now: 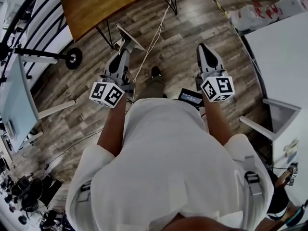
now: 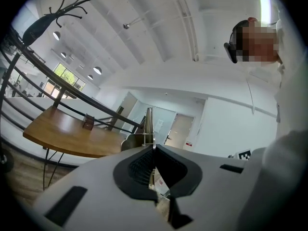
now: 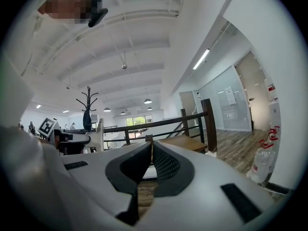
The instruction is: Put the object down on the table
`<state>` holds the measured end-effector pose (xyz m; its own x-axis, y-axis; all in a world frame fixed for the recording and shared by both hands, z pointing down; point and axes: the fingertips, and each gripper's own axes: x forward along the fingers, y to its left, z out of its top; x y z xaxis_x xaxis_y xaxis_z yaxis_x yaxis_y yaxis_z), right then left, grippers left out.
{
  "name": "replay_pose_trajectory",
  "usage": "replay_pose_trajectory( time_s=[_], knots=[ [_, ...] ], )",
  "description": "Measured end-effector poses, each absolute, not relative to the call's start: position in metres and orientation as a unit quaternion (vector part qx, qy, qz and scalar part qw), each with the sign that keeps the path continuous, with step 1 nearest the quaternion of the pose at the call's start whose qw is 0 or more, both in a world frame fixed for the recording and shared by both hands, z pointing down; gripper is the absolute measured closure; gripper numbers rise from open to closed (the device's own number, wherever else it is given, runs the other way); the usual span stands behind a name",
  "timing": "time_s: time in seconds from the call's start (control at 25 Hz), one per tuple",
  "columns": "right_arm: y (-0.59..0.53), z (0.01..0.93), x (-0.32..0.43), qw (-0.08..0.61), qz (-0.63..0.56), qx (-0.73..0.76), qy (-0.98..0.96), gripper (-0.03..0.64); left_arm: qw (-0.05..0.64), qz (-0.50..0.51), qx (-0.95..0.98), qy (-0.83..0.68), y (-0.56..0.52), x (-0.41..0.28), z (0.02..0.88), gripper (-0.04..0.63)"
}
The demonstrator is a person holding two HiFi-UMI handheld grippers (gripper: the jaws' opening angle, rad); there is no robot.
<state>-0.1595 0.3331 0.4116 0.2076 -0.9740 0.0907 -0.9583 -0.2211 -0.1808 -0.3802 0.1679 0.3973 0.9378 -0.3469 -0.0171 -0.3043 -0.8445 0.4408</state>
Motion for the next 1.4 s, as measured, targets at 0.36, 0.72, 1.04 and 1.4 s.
replay_pose_trajectory(
  time_s=[0.36, 0.72, 1.04, 1.4],
  knots=[
    [0.238, 0.407, -0.115, 0.023, -0.096, -0.764, 0.637, 0.591, 0.235, -0.052, 0.956, -0.17, 0.078, -0.326, 0.402, 0.58],
    [0.162, 0.397, -0.079, -0.001, -0.092, -0.759, 0.644, 0.591, 0.246, -0.07, 0.952, -0.169, 0.001, -0.288, 0.401, 0.58],
    [0.133, 0.391, -0.057, -0.008, -0.078, -0.762, 0.642, 0.591, 0.26, -0.072, 0.95, -0.16, -0.027, -0.264, 0.415, 0.58],
    [0.128, 0.4, -0.024, -0.014, -0.093, -0.774, 0.626, 0.591, 0.278, -0.062, 0.949, -0.135, -0.037, -0.219, 0.428, 0.58]
  ],
)
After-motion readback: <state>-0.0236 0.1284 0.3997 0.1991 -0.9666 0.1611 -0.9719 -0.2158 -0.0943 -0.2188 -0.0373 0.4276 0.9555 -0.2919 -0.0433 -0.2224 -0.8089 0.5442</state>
